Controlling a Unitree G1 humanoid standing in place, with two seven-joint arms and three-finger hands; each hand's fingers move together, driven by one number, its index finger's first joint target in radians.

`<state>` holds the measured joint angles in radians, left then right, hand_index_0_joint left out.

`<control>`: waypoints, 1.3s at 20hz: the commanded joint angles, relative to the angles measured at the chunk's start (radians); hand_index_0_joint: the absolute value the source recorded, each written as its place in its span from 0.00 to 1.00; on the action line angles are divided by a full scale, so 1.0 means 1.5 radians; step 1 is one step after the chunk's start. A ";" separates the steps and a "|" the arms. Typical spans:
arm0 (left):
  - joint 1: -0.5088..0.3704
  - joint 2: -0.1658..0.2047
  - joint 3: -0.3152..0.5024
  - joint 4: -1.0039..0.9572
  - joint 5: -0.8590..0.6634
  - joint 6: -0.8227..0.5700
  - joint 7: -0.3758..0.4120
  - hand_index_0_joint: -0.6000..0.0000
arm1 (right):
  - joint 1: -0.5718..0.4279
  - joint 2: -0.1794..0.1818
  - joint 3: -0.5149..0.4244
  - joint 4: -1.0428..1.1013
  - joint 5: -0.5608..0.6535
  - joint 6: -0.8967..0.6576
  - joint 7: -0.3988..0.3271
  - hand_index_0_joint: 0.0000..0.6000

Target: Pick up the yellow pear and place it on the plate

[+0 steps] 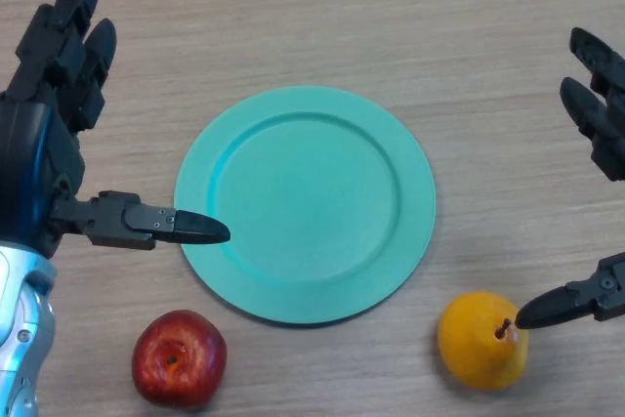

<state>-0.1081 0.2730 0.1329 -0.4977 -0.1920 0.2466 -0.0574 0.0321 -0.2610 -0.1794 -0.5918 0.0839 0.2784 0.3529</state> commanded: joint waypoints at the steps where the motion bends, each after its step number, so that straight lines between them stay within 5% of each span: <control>1: -0.016 0.021 0.046 -0.035 -0.006 -0.086 -0.004 1.00 | -0.022 -0.021 -0.045 -0.030 0.035 -0.062 -0.026 0.00; 8: -0.017 0.027 0.057 -0.043 -0.013 -0.081 -0.006 1.00 | -0.021 -0.022 -0.048 -0.060 0.041 -0.040 -0.020 0.00; 17: -0.016 0.027 0.059 -0.050 -0.020 -0.076 -0.004 1.00 | 0.046 0.014 -0.031 -0.074 0.009 -0.040 -0.042 0.00; 26: -0.012 0.027 0.065 -0.050 -0.031 -0.068 -0.009 1.00 | 0.143 0.047 0.065 0.053 -0.084 -0.244 -0.124 0.00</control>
<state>-0.1000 0.2773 0.1659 -0.5188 -0.2048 0.2482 -0.0678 0.2536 -0.1789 -0.0423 -0.4592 -0.0471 0.0573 0.2076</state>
